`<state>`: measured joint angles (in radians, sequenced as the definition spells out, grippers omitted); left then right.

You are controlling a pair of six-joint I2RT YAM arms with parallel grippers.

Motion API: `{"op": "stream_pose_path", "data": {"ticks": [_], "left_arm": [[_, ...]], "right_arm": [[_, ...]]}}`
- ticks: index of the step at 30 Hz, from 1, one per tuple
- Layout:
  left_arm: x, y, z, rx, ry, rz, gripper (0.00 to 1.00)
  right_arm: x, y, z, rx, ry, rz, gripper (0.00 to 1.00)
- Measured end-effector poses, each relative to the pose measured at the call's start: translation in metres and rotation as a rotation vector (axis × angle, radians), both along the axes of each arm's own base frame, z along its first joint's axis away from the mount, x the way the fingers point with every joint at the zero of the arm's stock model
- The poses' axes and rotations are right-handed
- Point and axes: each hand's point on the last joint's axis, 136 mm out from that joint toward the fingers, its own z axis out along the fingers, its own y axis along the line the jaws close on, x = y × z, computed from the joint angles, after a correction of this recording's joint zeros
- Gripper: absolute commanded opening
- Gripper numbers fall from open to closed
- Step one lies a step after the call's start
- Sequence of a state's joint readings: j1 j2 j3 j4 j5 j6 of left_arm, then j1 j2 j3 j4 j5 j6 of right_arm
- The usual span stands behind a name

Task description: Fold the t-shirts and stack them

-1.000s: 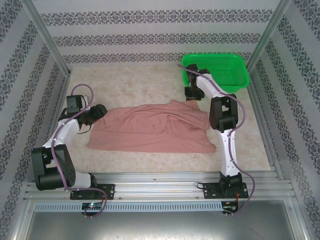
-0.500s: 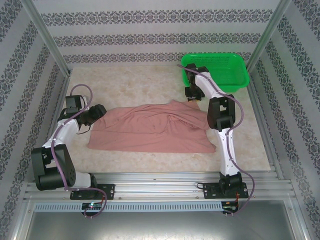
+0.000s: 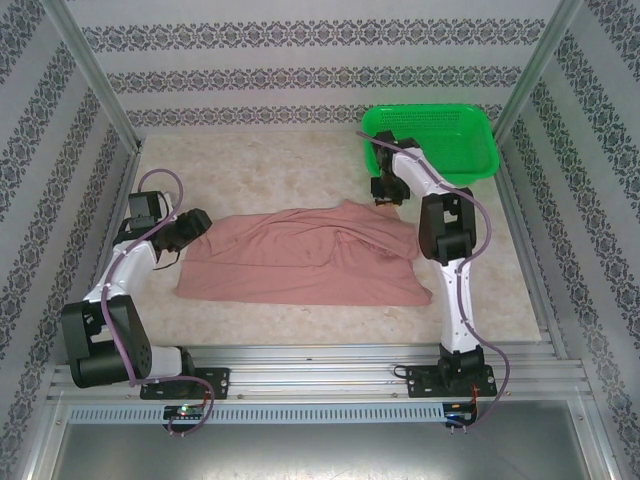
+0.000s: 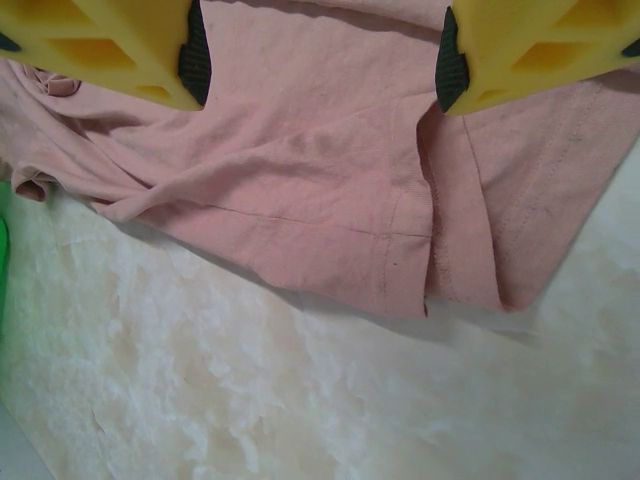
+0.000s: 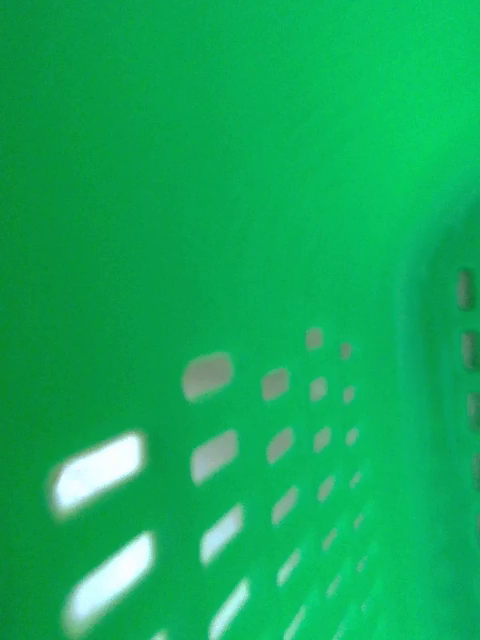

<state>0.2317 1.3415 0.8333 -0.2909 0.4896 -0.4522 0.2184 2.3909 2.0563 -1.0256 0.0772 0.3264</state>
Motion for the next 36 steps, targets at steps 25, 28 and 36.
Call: {"op": "stream_pose_path", "data": {"ticks": [25,28,36], "left_arm": [[-0.010,-0.004,0.029,-0.008,-0.050,-0.013,0.63],[-0.011,-0.006,0.038,-0.013,-0.075,-0.010,0.63],[-0.014,-0.008,0.045,-0.023,-0.095,-0.008,0.63]], "right_arm": [[0.010,0.005,0.000,-0.001,-0.046,-0.145,0.47],[0.007,0.001,-0.001,-0.016,-0.034,-0.172,0.48],[0.002,-0.002,0.001,-0.033,-0.005,-0.203,0.40]]}}
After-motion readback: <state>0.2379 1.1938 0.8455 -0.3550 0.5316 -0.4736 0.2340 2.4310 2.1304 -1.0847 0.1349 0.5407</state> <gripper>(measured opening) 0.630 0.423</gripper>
